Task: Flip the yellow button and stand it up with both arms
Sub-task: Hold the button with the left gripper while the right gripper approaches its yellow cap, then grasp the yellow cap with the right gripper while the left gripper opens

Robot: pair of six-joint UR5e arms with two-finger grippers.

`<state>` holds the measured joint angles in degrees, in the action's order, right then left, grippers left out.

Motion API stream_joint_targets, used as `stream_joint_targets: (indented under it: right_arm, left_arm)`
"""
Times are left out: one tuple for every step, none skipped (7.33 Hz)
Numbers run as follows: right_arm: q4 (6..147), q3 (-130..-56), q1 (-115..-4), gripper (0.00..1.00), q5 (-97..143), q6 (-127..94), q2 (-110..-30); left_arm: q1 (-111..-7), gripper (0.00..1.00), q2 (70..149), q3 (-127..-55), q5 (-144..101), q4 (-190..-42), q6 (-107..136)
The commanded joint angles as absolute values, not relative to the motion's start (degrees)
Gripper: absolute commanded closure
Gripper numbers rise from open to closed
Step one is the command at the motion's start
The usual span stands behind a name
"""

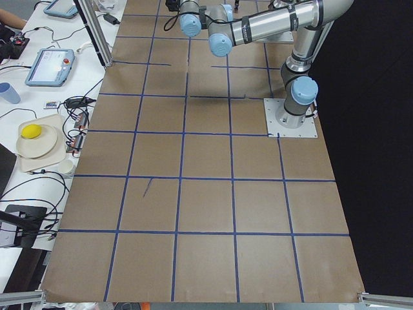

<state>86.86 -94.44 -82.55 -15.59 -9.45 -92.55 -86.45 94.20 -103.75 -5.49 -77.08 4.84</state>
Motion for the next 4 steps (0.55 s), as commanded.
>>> stream_joint_targets:
  right_arm:
    - [87.0, -94.3, -82.4, 0.84, -15.6, -9.5, -92.5]
    - [87.0, -94.2, -82.4, 0.84, -15.6, -9.5, -92.6]
    - [87.0, -94.0, -82.4, 0.84, -15.6, -9.5, -92.6]
    - [87.0, -94.0, -82.4, 0.84, -16.1, -9.5, -92.6]
  left_arm:
    - [-86.5, 0.11, 94.0, -103.7, -5.0, -76.7, 5.0]
    - [-86.4, 0.01, 94.4, -103.7, -5.1, -76.7, 6.2]
    - [-86.4, 0.01, 94.1, -103.7, -5.1, -76.6, 6.4]
    - [-86.4, 0.01, 94.4, -103.7, -5.1, -76.6, 6.4]
